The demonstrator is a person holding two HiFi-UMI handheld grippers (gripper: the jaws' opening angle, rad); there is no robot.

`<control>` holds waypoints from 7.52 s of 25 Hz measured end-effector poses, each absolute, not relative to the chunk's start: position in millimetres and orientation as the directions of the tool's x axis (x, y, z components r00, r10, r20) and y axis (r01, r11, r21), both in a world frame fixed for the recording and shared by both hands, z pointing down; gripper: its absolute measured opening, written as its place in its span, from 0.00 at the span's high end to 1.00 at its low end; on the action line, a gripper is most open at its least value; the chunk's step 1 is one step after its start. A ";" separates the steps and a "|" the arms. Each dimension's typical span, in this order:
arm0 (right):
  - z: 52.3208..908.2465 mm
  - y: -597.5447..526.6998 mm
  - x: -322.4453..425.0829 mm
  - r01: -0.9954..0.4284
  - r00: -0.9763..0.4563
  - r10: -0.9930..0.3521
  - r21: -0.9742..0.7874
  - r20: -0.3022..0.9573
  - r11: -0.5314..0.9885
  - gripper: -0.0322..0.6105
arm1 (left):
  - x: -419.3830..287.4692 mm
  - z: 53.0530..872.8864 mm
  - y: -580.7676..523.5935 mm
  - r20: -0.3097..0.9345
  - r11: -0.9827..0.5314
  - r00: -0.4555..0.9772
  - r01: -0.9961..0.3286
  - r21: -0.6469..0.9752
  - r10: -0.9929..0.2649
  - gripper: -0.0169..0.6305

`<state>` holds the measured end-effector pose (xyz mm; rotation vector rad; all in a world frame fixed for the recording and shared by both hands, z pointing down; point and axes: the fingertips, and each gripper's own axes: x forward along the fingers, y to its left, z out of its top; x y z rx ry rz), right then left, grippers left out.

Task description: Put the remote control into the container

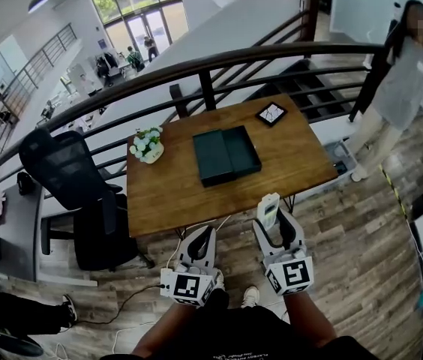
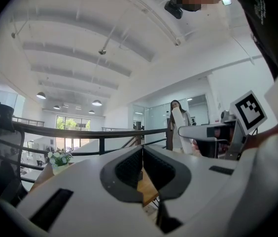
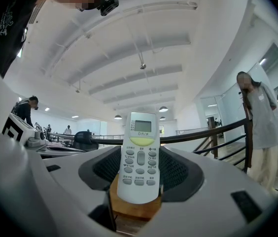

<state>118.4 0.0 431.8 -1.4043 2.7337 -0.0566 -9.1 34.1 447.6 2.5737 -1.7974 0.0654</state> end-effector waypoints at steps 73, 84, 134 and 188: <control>463.6 -324.7 44.8 -0.815 -0.580 -0.813 -0.052 0.048 0.578 0.57 | -77.1 482.4 -269.2 0.122 -0.306 0.306 -0.952 0.018 -0.944 0.96; 500.0 -364.7 24.8 -0.843 -0.537 -0.829 -0.054 0.158 0.536 0.57 | -99.9 499.6 -319.0 0.132 -0.338 0.339 -0.941 0.035 -0.931 0.96; 732.2 -422.4 -5.6 -0.884 -0.313 -0.492 -0.060 0.813 0.463 0.57 | -172.2 631.4 -371.6 0.363 -0.295 0.334 -0.942 0.159 -0.870 0.96; 540.5 -397.5 22.3 -0.864 -0.460 -0.815 0.031 0.353 0.502 0.80 | -145.7 520.7 -330.6 0.172 -0.277 0.294 -0.954 0.113 -0.940 0.96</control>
